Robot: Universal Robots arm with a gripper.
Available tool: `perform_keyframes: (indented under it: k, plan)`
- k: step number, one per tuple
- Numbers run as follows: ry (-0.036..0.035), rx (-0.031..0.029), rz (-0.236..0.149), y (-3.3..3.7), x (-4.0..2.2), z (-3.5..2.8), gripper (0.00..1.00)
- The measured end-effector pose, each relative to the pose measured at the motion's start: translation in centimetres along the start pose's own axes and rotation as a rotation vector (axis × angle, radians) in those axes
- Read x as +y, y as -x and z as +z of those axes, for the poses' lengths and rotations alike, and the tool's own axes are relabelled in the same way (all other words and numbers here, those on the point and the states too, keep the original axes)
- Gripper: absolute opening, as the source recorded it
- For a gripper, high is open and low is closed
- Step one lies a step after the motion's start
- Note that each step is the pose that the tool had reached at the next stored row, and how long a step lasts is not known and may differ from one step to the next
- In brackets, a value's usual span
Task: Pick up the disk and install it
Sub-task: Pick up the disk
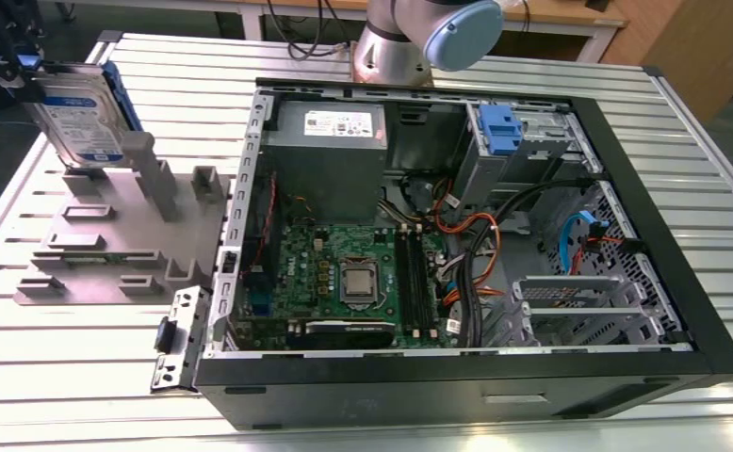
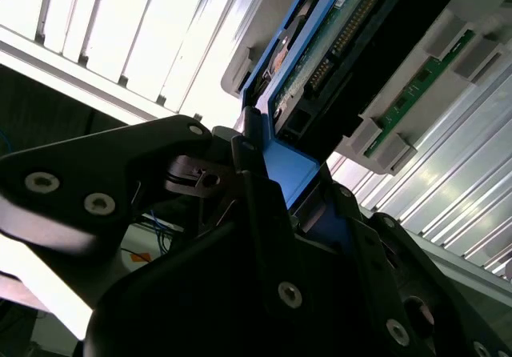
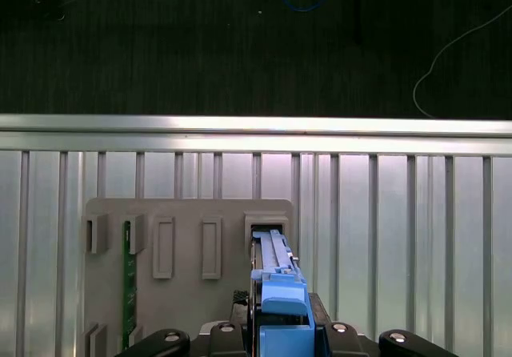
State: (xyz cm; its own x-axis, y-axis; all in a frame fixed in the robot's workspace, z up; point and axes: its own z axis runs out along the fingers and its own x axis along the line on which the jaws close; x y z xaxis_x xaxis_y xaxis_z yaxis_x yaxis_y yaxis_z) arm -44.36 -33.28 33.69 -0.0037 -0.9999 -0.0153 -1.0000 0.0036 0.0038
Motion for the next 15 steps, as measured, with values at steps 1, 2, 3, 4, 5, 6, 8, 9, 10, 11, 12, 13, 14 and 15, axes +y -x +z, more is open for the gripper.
perform_keyframes:
  k: [1, 2, 3, 4, 5, 6, 8, 9, 10, 11, 12, 13, 14, 15]
  plan:
    - [-0.0001, 0.0000, 0.000, 0.03, 0.00, -0.12, 0.36]
    - [-0.0001, -0.0001, 0.000, 0.03, 0.00, -0.12, 0.36]
    - [0.0000, 0.0000, 0.000, 0.03, 0.00, -0.13, 0.36]
    - [0.0000, 0.0000, 0.000, 0.03, 0.00, -0.16, 0.36]
    - [0.0002, 0.0001, 0.000, 0.03, 0.00, -0.19, 0.36]
    - [0.0000, 0.0000, 0.000, 0.03, 0.00, -0.20, 0.36]
    - [-0.0001, -0.0001, 0.000, 0.03, 0.00, -0.25, 0.36]
    - [-0.0001, 0.0000, 0.000, 0.03, 0.00, -0.27, 0.36]
    - [0.0000, 0.0000, 0.000, 0.03, 0.00, -0.30, 0.36]
    - [0.0000, 0.0000, 0.000, 0.03, 0.00, -0.33, 0.36]
    - [0.0000, 0.0000, 0.000, 0.03, 0.00, -0.34, 0.36]
    - [-0.0001, -0.0001, 0.000, 0.03, 0.00, -0.36, 0.36]
    - [0.0000, 0.0000, 0.000, 0.04, 0.00, -0.38, 0.36]
    - [-0.0001, 0.0000, 0.000, 0.04, 0.00, -0.39, 0.36]
